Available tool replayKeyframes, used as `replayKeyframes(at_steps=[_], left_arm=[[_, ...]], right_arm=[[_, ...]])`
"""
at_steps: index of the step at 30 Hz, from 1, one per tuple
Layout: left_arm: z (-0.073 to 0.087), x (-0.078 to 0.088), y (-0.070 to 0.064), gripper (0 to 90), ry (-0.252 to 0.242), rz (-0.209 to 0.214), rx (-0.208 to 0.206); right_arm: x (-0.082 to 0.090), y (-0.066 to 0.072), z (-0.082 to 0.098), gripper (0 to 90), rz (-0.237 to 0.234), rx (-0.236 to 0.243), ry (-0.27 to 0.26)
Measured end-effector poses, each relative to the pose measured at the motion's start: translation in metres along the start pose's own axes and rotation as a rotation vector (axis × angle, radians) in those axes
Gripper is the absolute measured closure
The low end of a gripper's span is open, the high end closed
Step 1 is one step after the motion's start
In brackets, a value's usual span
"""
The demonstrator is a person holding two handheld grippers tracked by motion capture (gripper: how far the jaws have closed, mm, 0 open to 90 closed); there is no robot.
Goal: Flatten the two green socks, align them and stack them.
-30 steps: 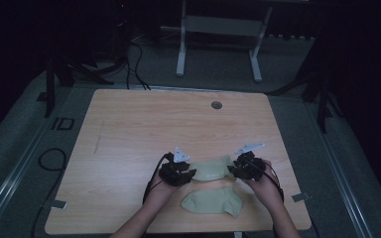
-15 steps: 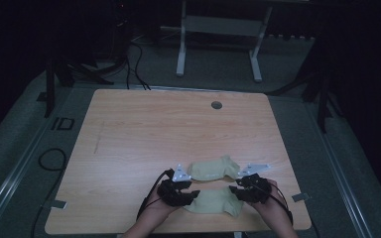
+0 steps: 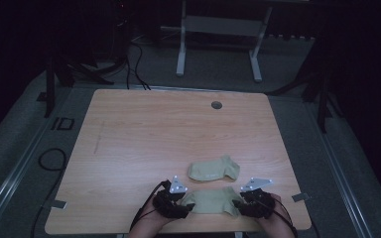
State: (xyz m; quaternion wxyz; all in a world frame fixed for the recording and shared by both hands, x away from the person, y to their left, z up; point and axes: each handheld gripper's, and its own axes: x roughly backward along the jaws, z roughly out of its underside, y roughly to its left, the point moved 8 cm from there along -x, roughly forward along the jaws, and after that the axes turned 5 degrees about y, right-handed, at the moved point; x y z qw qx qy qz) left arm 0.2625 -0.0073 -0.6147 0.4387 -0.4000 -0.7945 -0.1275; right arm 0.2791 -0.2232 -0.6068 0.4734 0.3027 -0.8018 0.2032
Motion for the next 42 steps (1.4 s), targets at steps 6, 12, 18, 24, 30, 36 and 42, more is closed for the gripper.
replayKeyframes(at_steps=[6, 12, 18, 24, 30, 36, 42], left_arm=[[0.003, -0.004, 0.001, 51.4, 0.006, -0.017, -0.009], [0.002, -0.005, 0.001, 65.7, 0.011, -0.04, -0.039], [0.001, -0.008, -0.003, 83.8, 0.015, -0.034, -0.065], [-0.004, -0.003, -0.003, 86.9, -0.004, -0.034, -0.057], [-0.02, 0.019, -0.003, 87.0, -0.071, -0.032, -0.05], [-0.041, 0.034, 0.006, 87.1, -0.109, -0.049, -0.048], [-0.068, 0.045, 0.02, 87.1, -0.144, -0.081, -0.033]], right_arm=[[-0.004, 0.002, 0.004, 58.8, 0.005, -0.006, 0.009], [-0.005, 0.004, 0.004, 73.1, -0.034, -0.011, 0.014], [-0.005, 0.008, 0.003, 82.1, -0.037, -0.004, 0.021], [0.005, 0.008, 0.001, 83.2, -0.062, -0.028, -0.002], [0.036, 0.002, -0.014, 83.3, -0.061, -0.042, -0.089], [0.058, -0.014, -0.033, 83.3, -0.029, -0.04, -0.136], [0.062, -0.037, -0.057, 83.3, -0.012, -0.043, -0.143]])
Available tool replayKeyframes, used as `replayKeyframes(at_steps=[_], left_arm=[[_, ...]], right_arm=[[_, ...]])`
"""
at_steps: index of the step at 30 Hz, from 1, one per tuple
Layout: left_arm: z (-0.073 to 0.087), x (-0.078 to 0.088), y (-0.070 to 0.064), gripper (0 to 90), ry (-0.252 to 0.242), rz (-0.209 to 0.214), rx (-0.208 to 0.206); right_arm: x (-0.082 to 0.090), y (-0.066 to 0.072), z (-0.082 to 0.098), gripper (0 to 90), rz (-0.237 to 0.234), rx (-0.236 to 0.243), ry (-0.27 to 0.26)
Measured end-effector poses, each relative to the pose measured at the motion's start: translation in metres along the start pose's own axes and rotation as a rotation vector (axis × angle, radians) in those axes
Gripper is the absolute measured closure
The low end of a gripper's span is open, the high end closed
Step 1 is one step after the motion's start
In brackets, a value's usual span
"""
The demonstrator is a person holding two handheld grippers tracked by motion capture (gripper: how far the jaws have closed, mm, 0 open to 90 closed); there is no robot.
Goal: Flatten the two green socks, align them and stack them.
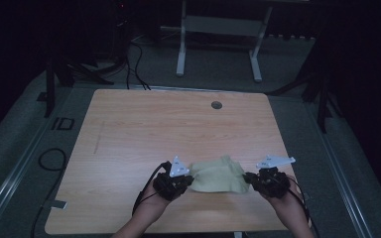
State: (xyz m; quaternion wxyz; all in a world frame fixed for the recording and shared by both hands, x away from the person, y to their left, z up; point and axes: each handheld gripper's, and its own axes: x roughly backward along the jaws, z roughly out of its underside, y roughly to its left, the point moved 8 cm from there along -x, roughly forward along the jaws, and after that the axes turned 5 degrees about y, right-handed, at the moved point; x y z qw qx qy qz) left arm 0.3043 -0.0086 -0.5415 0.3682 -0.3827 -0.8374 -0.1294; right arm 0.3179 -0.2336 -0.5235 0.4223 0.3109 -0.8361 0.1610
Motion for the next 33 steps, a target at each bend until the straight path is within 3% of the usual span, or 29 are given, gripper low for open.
replayKeyframes(at_steps=[7, 9, 18, 22, 33], left_arm=[[-0.014, -0.008, 0.018, 87.1, 0.01, -0.027, 0.027], [-0.014, -0.017, 0.026, 87.1, 0.029, -0.027, 0.047], [0.0, -0.056, 0.041, 87.0, 0.099, -0.025, 0.102], [0.007, -0.07, 0.043, 86.9, 0.129, -0.038, 0.101], [0.018, -0.078, 0.05, 86.7, 0.158, -0.048, 0.108]], right_arm=[[-0.013, -0.025, -0.027, 83.2, -0.004, -0.026, 0.011], [-0.028, -0.033, -0.03, 83.2, -0.01, -0.042, 0.041], [-0.073, -0.047, -0.017, 83.0, -0.018, -0.081, 0.13], [-0.085, -0.051, -0.011, 82.9, -0.012, -0.09, 0.164], [-0.105, -0.048, -0.001, 80.7, -0.003, -0.071, 0.207]])
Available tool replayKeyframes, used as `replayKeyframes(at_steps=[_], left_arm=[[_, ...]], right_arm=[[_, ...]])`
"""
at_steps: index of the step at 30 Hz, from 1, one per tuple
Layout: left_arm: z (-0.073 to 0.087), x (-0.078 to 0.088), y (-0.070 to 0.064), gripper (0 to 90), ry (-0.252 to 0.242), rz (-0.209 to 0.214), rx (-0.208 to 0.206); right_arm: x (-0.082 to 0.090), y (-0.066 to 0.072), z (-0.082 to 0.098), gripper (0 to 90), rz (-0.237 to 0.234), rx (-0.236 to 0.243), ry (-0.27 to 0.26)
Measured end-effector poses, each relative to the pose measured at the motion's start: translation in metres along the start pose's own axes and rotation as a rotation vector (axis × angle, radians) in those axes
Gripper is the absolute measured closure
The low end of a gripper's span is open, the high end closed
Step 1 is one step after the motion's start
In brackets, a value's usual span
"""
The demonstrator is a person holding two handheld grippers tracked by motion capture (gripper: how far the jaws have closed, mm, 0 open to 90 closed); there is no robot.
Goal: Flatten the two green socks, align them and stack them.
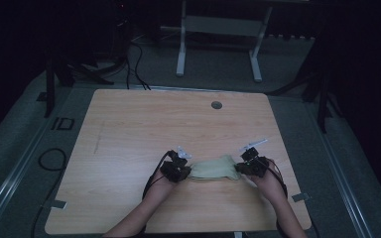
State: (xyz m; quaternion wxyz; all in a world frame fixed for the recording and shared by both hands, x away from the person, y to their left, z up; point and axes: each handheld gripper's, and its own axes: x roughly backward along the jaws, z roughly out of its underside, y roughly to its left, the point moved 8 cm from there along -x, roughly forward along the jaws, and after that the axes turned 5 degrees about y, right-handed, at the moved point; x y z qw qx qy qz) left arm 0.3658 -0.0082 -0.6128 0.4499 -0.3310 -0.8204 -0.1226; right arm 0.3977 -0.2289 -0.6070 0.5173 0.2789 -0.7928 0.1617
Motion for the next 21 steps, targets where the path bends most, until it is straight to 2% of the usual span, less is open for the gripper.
replayKeyframes(at_steps=[5, 8, 11, 21], left_arm=[[0.003, 0.002, 0.006, 86.7, -0.002, -0.007, 0.013], [0.007, 0.004, 0.017, 86.7, -0.008, -0.019, 0.021], [0.008, 0.007, 0.026, 86.6, 0.0, -0.031, 0.001], [0.008, 0.011, 0.061, 85.8, -0.003, -0.053, 0.032]], right_arm=[[-0.003, 0.005, -0.004, 78.4, -0.004, 0.013, -0.004], [-0.005, 0.009, -0.008, 78.4, -0.01, 0.014, -0.008], [-0.008, 0.016, -0.014, 78.2, -0.009, 0.025, -0.005], [-0.02, 0.035, -0.037, 75.0, -0.024, 0.039, -0.01]])
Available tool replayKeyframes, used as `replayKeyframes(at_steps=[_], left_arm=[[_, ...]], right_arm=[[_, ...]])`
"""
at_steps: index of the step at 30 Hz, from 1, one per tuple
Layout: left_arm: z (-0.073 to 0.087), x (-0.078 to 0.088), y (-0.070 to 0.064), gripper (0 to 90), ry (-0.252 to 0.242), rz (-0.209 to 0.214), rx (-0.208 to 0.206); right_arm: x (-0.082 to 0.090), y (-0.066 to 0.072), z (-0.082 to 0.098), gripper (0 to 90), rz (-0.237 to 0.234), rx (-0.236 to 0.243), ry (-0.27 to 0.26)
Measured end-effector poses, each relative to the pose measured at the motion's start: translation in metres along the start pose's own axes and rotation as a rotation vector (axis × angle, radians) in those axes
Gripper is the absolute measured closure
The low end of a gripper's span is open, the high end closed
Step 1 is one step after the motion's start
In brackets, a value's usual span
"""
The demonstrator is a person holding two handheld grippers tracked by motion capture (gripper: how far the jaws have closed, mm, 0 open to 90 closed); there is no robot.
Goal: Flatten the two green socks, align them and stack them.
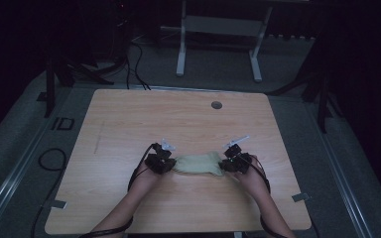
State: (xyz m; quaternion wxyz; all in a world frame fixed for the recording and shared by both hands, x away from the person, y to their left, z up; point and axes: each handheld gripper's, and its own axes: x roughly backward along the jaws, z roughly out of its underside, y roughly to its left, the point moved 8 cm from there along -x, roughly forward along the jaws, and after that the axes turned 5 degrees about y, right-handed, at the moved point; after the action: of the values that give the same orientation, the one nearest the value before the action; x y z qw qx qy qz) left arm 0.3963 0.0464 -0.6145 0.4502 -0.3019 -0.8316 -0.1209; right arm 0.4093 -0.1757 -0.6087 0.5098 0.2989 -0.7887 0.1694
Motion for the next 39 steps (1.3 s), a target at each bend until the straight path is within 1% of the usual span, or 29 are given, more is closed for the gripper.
replayKeyframes(at_steps=[2, 7, 13, 16, 17, 18, 20, 21, 23, 24, 25, 26, 28, 29, 30, 31, 32, 33, 34, 35, 37, 38, 39], left_arm=[[-0.001, 0.0, 0.006, 85.8, -0.004, 0.001, 0.018], [-0.003, -0.001, 0.016, 85.8, -0.004, -0.018, 0.024], [-0.005, -0.001, 0.018, 85.7, 0.005, -0.029, 0.023], [-0.005, 0.0, 0.018, 84.4, 0.002, -0.026, 0.023], [-0.007, 0.002, 0.017, 82.1, 0.0, -0.026, 0.018], [-0.007, 0.003, 0.017, 76.3, 0.001, -0.027, 0.017], [-0.01, 0.009, 0.015, 70.9, -0.016, -0.021, 0.021], [-0.012, 0.012, 0.013, 68.3, -0.027, -0.013, 0.026], [-0.015, 0.018, 0.01, 58.9, -0.036, -0.003, 0.017], [-0.016, 0.021, 0.009, 55.9, -0.038, 0.003, 0.014], [-0.018, 0.024, 0.006, 53.3, -0.045, 0.016, 0.01], [-0.019, 0.026, 0.004, 47.8, -0.051, 0.017, 0.008], [-0.021, 0.03, -0.002, 38.7, -0.062, 0.029, 0.003], [-0.022, 0.032, -0.004, 36.4, -0.071, 0.025, -0.002], [-0.023, 0.033, -0.007, 32.7, -0.077, 0.03, -0.009], [-0.023, 0.034, -0.012, 26.7, -0.077, 0.039, -0.013], [-0.023, 0.034, -0.014, 24.4, -0.077, 0.042, -0.018], [-0.023, 0.034, -0.017, 22.8, -0.085, 0.043, -0.026], [-0.022, 0.034, -0.019, 17.1, -0.085, 0.039, -0.035], [-0.021, 0.034, -0.022, 13.3, -0.086, 0.04, -0.041], [-0.019, 0.034, -0.024, 10.0, -0.1, 0.045, -0.034], [-0.017, 0.034, -0.024, 7.3, -0.103, 0.039, -0.032], [-0.015, 0.034, -0.024, 6.8, -0.111, 0.041, -0.025]], right_arm=[[-0.003, 0.002, -0.005, 74.3, -0.001, -0.003, -0.001], [-0.007, 0.005, -0.014, 74.0, 0.008, 0.002, 0.0], [-0.008, 0.006, -0.018, 72.5, 0.01, 0.007, 0.006], [-0.007, 0.006, -0.019, 71.4, 0.013, 0.003, -0.007], [-0.006, 0.006, -0.019, 69.7, 0.006, 0.003, -0.006], [-0.004, 0.007, -0.019, 66.0, -0.003, 0.008, -0.011], [-0.001, 0.008, -0.02, 61.1, 0.0, 0.015, -0.018], [0.003, 0.009, -0.021, 57.4, 0.006, 0.015, -0.033], [0.01, 0.008, -0.025, 53.7, 0.015, 0.007, -0.061], [0.016, 0.007, -0.027, 49.8, 0.02, -0.007, -0.085], [0.019, 0.007, -0.029, 46.8, 0.016, -0.007, -0.097], [0.024, 0.007, -0.031, 41.9, 0.009, -0.007, -0.116], [0.03, 0.008, -0.034, 39.0, -0.001, -0.006, -0.136], [0.033, 0.008, -0.035, 36.8, -0.001, -0.002, -0.149], [0.035, 0.009, -0.037, 35.9, -0.003, -0.005, -0.16], [0.035, 0.009, -0.037, 30.8, -0.01, -0.017, -0.151], [0.035, 0.01, -0.037, 27.6, -0.022, -0.026, -0.142], [0.035, 0.012, -0.036, 23.8, -0.03, -0.02, -0.138], [0.035, 0.015, -0.035, 18.7, -0.048, 0.001, -0.126], [0.033, 0.018, -0.033, 15.9, -0.065, 0.021, -0.116], [0.031, 0.023, -0.031, 14.7, -0.089, 0.028, -0.113], [0.03, 0.024, -0.029, 13.7, -0.091, 0.04, -0.111], [0.028, 0.024, -0.028, 13.7, -0.077, 0.048, -0.113]])
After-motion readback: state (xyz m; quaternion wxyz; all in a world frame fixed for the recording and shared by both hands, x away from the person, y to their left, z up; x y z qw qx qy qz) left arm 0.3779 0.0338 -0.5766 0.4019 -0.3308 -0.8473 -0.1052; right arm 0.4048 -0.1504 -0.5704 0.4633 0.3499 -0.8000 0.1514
